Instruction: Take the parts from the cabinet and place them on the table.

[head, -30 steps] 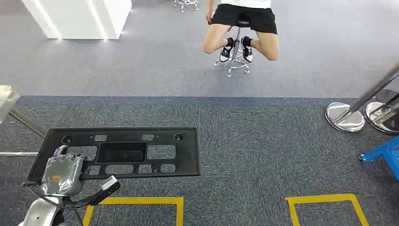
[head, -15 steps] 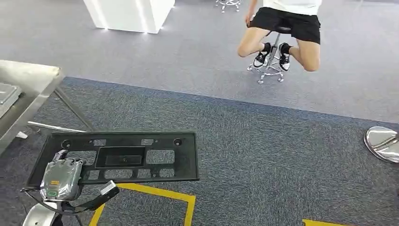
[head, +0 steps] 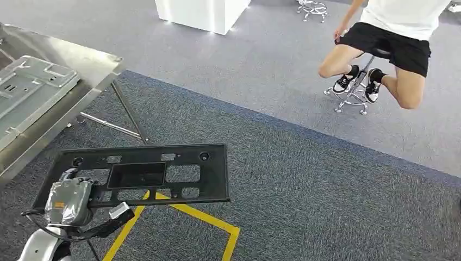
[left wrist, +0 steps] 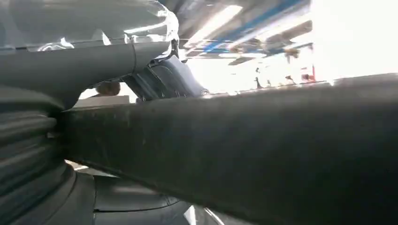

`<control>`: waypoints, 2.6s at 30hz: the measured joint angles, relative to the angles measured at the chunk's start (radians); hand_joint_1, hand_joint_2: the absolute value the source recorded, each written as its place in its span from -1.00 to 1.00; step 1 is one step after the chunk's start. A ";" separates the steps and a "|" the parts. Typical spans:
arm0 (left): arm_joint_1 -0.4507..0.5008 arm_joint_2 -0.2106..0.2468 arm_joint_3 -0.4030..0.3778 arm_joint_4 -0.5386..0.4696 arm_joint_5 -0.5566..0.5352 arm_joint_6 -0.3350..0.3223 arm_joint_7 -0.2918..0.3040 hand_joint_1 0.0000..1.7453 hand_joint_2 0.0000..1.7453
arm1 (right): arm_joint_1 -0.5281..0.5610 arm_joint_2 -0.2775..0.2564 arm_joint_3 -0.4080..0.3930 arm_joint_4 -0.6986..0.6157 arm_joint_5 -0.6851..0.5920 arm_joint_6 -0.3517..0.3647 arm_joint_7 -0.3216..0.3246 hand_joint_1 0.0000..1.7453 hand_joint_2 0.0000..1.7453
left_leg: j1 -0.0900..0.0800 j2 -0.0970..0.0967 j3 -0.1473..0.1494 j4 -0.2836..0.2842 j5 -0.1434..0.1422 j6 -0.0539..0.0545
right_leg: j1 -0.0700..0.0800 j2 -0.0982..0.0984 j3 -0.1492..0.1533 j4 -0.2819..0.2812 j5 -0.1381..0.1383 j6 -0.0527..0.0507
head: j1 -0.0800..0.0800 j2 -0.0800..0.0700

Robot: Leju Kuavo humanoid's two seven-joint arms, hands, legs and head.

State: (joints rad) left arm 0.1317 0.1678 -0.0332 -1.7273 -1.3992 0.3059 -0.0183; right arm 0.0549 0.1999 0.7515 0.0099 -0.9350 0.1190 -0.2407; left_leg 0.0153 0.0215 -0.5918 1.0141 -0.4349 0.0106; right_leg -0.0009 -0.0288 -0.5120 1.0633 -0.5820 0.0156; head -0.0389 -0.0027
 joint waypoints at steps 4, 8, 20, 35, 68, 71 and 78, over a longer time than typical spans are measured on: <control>-0.037 -0.003 0.015 -0.010 0.028 -0.001 -0.007 1.00 1.00 | -0.004 0.000 0.009 0.001 -0.006 0.002 -0.008 -1.00 -1.00 | -0.003 -0.055 -0.003 0.001 0.002 0.010 | -0.003 0.034 -0.136 0.254 -0.087 0.001 | 0.000 0.000; -0.042 -0.005 0.022 -0.018 0.027 -0.002 -0.016 1.00 1.00 | -0.006 0.000 0.017 0.001 -0.007 0.000 -0.008 -1.00 -1.00 | -0.001 -0.117 -0.002 0.009 -0.001 0.004 | -0.012 0.091 -0.048 0.016 0.085 -0.005 | 0.000 0.000; -0.038 -0.004 0.029 -0.026 0.013 0.000 -0.018 1.00 1.00 | 0.000 -0.003 0.035 0.001 -0.009 0.002 -0.007 -1.00 -1.00 | 0.005 -0.030 -0.142 0.286 -0.118 -0.050 | -0.002 -0.012 -0.019 -0.051 0.078 -0.048 | 0.000 0.000; -0.047 -0.007 0.033 -0.031 0.029 0.010 -0.023 1.00 1.00 | -0.007 -0.004 0.049 0.001 -0.017 0.001 -0.007 -1.00 -1.00 | -0.007 -0.066 0.009 0.004 -0.008 0.009 | -0.005 0.030 -0.155 0.261 -0.071 0.004 | 0.000 0.000; -0.045 -0.039 0.028 -0.083 0.111 0.058 -0.057 1.00 1.00 | -0.009 -0.010 0.098 0.001 -0.040 0.004 -0.008 -1.00 -1.00 | 0.000 -0.100 0.003 0.009 -0.002 0.005 | -0.011 0.041 -0.097 0.134 0.020 0.005 | 0.000 0.000; -0.049 -0.046 0.028 -0.089 0.119 0.053 -0.055 1.00 1.00 | -0.013 -0.010 0.100 0.002 -0.043 0.004 -0.009 -1.00 -1.00 | -0.004 -0.138 -0.006 0.018 0.000 -0.007 | -0.015 0.135 -0.025 -0.043 0.074 -0.007 | 0.000 0.000; -0.057 -0.051 0.024 -0.102 0.138 0.037 -0.050 1.00 1.00 | -0.036 -0.029 0.101 0.001 -0.071 0.001 -0.010 -1.00 -1.00 | 0.005 -0.044 -0.082 0.148 -0.076 -0.045 | -0.014 0.054 -0.017 -0.067 0.085 -0.039 | 0.000 0.000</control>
State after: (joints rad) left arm 0.0751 0.1171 -0.0096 -1.8292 -1.2608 0.3429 -0.0683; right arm 0.0191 0.1713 0.8526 0.0107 -1.0064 0.1198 -0.2503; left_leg 0.0201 -0.0222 -0.6742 1.1625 -0.5112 -0.0344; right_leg -0.0146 0.0254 -0.5286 0.9960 -0.4966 -0.0236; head -0.0393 -0.0027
